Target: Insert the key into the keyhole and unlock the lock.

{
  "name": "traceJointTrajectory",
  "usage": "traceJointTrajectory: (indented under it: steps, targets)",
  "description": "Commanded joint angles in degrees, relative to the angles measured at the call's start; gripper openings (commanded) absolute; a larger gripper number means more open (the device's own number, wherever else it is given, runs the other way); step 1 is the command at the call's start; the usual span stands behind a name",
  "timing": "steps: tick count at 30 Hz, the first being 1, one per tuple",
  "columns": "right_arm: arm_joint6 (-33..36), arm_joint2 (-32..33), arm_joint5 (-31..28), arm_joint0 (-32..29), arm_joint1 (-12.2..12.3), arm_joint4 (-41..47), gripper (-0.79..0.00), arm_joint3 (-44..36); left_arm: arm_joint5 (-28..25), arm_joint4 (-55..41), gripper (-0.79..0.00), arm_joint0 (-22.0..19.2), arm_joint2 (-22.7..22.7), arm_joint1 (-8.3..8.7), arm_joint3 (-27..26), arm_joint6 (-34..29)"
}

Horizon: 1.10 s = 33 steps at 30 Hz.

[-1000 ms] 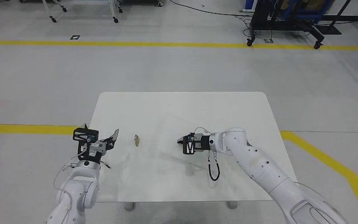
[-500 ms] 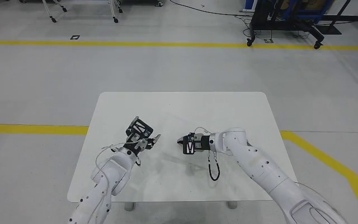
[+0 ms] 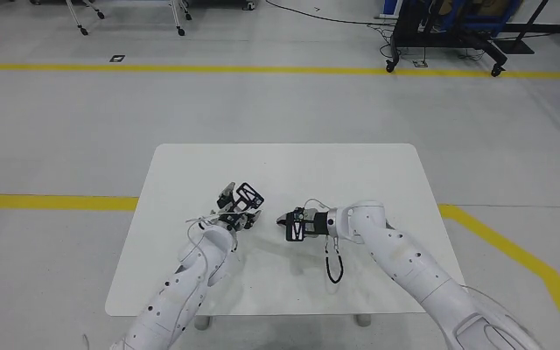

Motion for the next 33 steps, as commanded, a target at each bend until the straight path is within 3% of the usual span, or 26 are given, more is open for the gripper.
traceJointTrajectory:
  steps: [1, 12, 17, 26, 29, 33]
  targets:
    - [-1.3, 0.6, 0.1, -0.4, 0.2, 0.9, -0.785, -0.4, 0.5, -0.2, 0.000, -0.5, 0.5, -0.28, 1.6, 0.5]
    - [-10.3, 4.5, 1.0, -1.7, 1.3, 5.5, -0.785, 1.0, 2.6, 0.5, 0.000, -1.9, 1.8, -1.37, 5.2, 1.2]
    - [-14.1, 6.3, -0.4, -2.7, 1.9, 6.8, -0.785, 0.9, 1.3, -8.8, 0.000, -0.4, -1.6, -1.45, 1.8, 2.5]
    - [-14.2, 6.3, -0.3, -2.8, 1.9, 7.1, -0.785, 0.8, 1.3, -8.8, 0.000, -0.4, -1.6, -1.45, 1.8, 2.5]
    - [-16.8, 7.5, -0.6, -3.5, 1.8, 12.9, -0.785, 1.0, 3.1, -10.6, 0.000, 2.2, -3.6, -1.21, -0.5, 8.0]
    - [-24.1, 9.3, -9.6, -3.8, 2.0, 22.1, -0.785, 3.4, -8.2, -24.6, 0.000, 6.6, -10.0, -0.24, -2.4, 18.9]
